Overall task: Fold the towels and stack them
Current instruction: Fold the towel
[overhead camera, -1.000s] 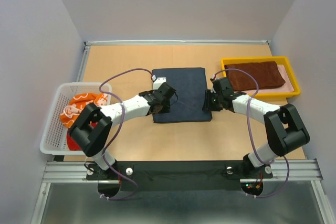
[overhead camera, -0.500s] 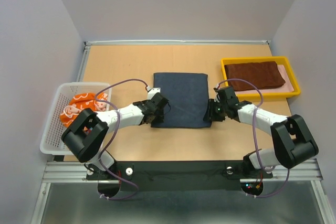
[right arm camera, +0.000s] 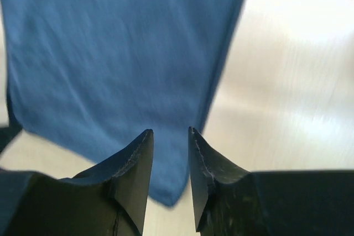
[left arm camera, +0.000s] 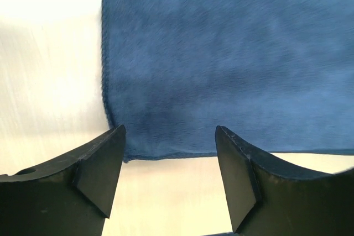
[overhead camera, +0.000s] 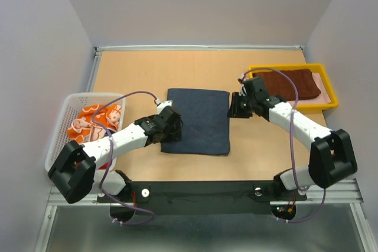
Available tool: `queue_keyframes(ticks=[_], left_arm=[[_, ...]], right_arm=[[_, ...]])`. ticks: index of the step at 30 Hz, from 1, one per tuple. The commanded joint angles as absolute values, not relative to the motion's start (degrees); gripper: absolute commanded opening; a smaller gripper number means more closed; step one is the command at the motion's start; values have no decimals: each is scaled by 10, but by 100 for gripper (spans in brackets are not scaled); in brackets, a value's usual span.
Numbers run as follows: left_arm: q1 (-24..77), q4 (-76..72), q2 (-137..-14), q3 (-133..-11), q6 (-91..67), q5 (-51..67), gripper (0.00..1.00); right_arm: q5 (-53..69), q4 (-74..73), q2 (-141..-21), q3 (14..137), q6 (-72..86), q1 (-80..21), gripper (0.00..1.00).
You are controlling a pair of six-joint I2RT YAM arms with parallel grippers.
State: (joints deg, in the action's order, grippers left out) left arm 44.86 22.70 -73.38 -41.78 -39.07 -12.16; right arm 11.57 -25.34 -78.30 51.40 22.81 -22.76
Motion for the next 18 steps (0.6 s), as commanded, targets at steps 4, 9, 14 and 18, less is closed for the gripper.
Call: queue_keyframes(ticks=[4,9,14,18], left_arm=[[446,194,-744,-451,-379,-95,74],[446,170,-776,-425,-379,-67,71],[446,151,-780,-373,-388,-52,71],[446,148,-787,-358,-392,-39,71]], right_arm=[[85,-200,-937,660,164,-226,32],[62,-180,-1027,714,144,-222,29],[56,-166,-1094,743,133,-200,29],[48,-164,-1114,745,128,-178,29]])
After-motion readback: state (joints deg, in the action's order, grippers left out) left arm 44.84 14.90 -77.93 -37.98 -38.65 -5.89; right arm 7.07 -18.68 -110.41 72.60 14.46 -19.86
